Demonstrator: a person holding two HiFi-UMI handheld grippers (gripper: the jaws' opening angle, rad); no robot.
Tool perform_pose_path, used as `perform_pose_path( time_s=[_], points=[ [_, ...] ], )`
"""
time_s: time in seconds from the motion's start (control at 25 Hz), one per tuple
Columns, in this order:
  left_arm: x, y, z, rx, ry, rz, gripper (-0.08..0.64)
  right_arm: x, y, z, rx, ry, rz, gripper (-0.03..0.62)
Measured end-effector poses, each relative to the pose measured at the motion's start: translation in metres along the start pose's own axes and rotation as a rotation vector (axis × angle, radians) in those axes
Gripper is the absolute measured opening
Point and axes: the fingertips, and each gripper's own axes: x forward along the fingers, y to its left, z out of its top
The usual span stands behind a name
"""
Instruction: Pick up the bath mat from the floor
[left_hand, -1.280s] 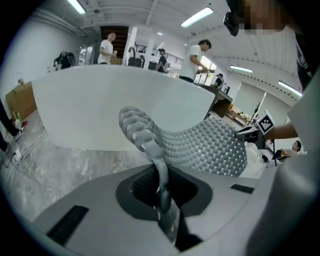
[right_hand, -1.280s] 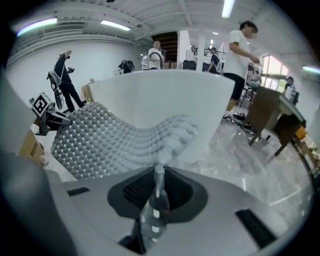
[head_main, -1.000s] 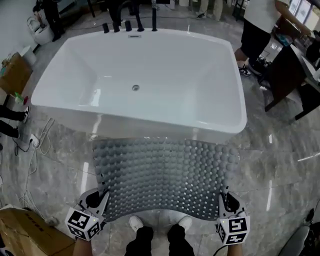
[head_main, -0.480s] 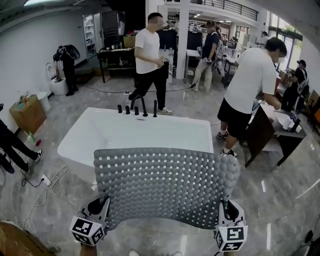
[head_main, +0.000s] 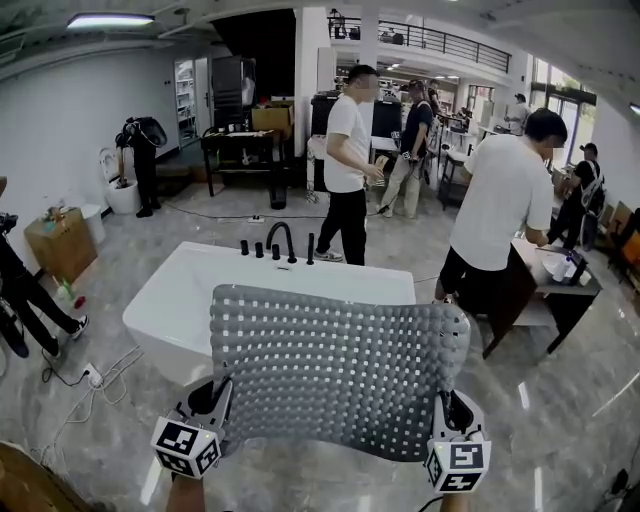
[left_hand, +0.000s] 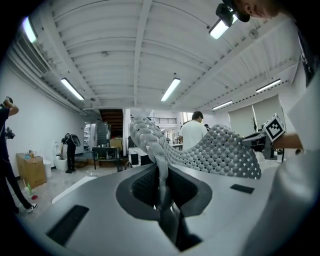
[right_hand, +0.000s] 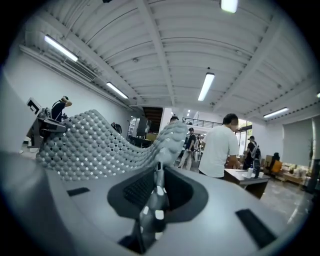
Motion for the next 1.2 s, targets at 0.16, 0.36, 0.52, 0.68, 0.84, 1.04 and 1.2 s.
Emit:
perform_pose_path(
  time_s=[0.16,0.36,0.52,0.68,0.84,1.04,1.2],
  points=[
    [-0.002,-0.006,0.002,0.001,-0.006,-0.003,0.04,-0.002,0.002,0.004,-0.008,-0.005,0.002,0.075],
    [-0.006,-0.004,0.006,-0.002,-0.013,0.001,0.04,-0.005,0.003,0.007,0.006,-0.01,-0.004,0.075],
    [-0.006,-0.008,0.006,-0.007,-0.017,-0.003,0.04,-0.007,0.002,0.005,0.011,-0.008,-0.005,0.074],
    [-0.01,-0.011,0.005,-0.007,-0.017,-0.013,0.04,-0.014,0.006,0.006,0.009,-0.006,-0.01,0.074],
    [-0.013,-0.016,0.003,-0.009,-0.018,-0.022,0.04,-0.02,0.005,0.006,0.01,-0.009,-0.022,0.074],
    [-0.018,-0.017,-0.002,-0.006,-0.011,-0.02,0.04,-0.023,0.012,0.003,0.008,-0.012,-0.018,0.072],
    [-0.02,-0.014,-0.003,-0.002,-0.008,-0.015,0.04,-0.024,0.016,0.004,0.01,-0.011,-0.014,0.072]
  ],
)
